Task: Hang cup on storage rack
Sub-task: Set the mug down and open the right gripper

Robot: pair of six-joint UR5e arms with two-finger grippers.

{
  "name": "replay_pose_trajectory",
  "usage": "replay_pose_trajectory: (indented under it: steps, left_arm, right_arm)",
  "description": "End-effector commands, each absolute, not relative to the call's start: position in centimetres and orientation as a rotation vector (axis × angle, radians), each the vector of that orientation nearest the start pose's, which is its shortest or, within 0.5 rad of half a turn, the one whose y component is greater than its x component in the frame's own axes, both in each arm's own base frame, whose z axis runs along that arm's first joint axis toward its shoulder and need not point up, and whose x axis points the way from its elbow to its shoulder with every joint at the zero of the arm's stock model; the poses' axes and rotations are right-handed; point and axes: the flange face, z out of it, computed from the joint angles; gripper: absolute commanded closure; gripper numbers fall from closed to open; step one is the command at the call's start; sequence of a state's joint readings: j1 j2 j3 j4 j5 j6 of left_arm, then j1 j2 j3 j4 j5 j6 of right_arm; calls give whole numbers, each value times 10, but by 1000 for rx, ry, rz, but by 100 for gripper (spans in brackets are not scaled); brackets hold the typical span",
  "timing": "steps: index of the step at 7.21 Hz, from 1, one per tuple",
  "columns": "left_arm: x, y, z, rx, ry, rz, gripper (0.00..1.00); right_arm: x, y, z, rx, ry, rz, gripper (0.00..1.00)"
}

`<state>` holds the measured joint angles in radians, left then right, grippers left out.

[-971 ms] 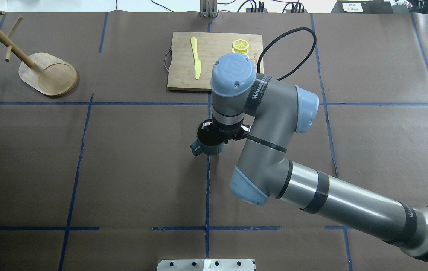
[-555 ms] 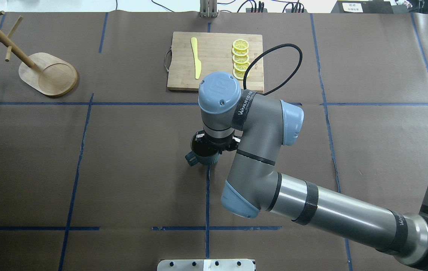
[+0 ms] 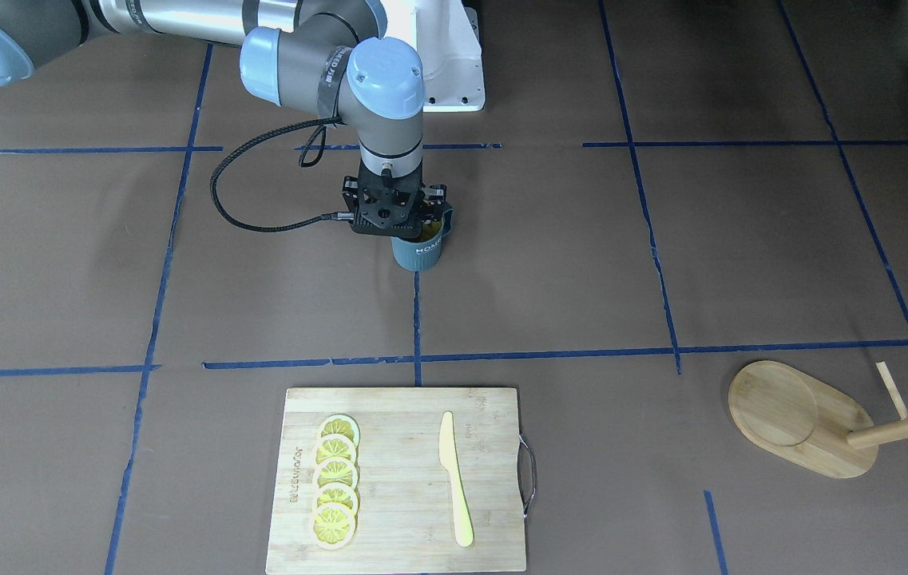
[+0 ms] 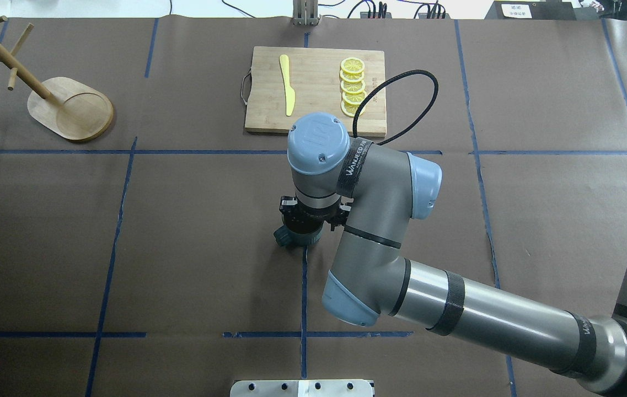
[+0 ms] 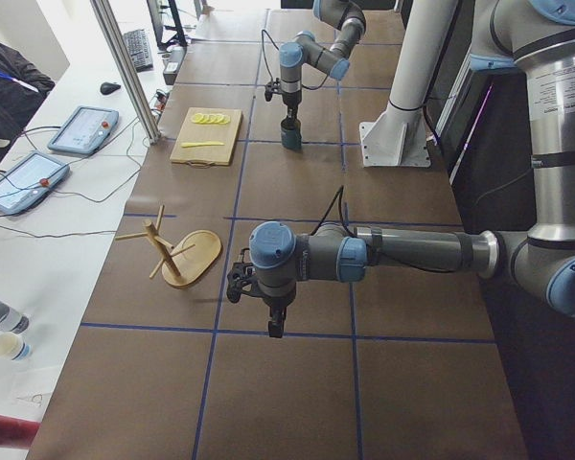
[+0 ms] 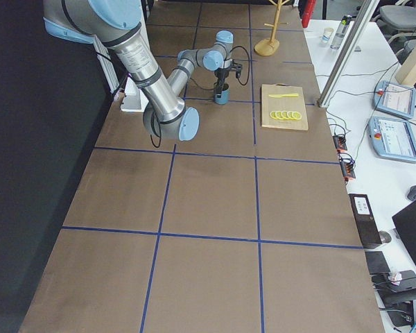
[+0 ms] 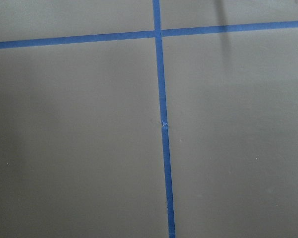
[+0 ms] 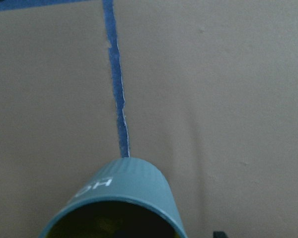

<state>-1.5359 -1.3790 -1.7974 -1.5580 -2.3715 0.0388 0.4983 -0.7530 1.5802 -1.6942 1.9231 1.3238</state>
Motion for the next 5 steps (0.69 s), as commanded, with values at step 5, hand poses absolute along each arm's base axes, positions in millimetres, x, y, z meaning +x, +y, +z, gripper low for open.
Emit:
replay_pose_trajectory:
  steps: [5]
  left_arm:
    - [-43, -417, 628, 20, 859, 76, 0]
  right_arm:
    - [-362, -531, 218, 48, -799, -27, 0]
